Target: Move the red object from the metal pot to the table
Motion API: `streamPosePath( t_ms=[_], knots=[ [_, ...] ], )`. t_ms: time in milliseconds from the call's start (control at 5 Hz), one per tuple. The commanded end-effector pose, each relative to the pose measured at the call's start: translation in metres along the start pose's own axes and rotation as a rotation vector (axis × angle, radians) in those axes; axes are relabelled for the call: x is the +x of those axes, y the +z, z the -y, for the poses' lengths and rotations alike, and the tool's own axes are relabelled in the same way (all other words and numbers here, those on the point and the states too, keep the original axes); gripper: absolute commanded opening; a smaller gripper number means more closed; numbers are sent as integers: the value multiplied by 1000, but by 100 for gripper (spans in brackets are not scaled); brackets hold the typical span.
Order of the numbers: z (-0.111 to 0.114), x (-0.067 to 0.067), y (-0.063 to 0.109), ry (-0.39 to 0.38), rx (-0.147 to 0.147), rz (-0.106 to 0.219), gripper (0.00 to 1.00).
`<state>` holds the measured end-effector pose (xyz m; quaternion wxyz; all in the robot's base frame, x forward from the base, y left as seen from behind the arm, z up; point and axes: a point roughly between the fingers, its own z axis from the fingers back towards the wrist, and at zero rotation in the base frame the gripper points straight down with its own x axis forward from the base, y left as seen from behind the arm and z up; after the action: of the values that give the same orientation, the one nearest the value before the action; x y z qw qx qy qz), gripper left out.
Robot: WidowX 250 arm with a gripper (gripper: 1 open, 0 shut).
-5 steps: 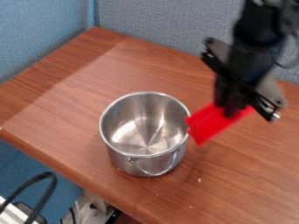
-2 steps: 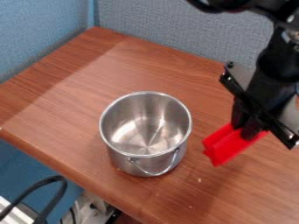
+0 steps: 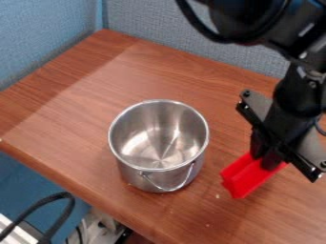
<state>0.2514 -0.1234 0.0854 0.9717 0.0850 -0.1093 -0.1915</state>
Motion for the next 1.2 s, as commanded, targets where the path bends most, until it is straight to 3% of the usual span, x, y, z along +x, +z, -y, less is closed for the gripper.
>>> streamPosePath(
  t_ms=[0, 400, 600, 1000],
  knots=[
    [2, -2, -1, 27, 3, 33, 0],
    [4, -8, -13, 98, -1, 32, 0],
    [4, -10, -17, 122, -27, 32, 0],
    [1, -10, -30, 156, -48, 11, 0]
  ],
)
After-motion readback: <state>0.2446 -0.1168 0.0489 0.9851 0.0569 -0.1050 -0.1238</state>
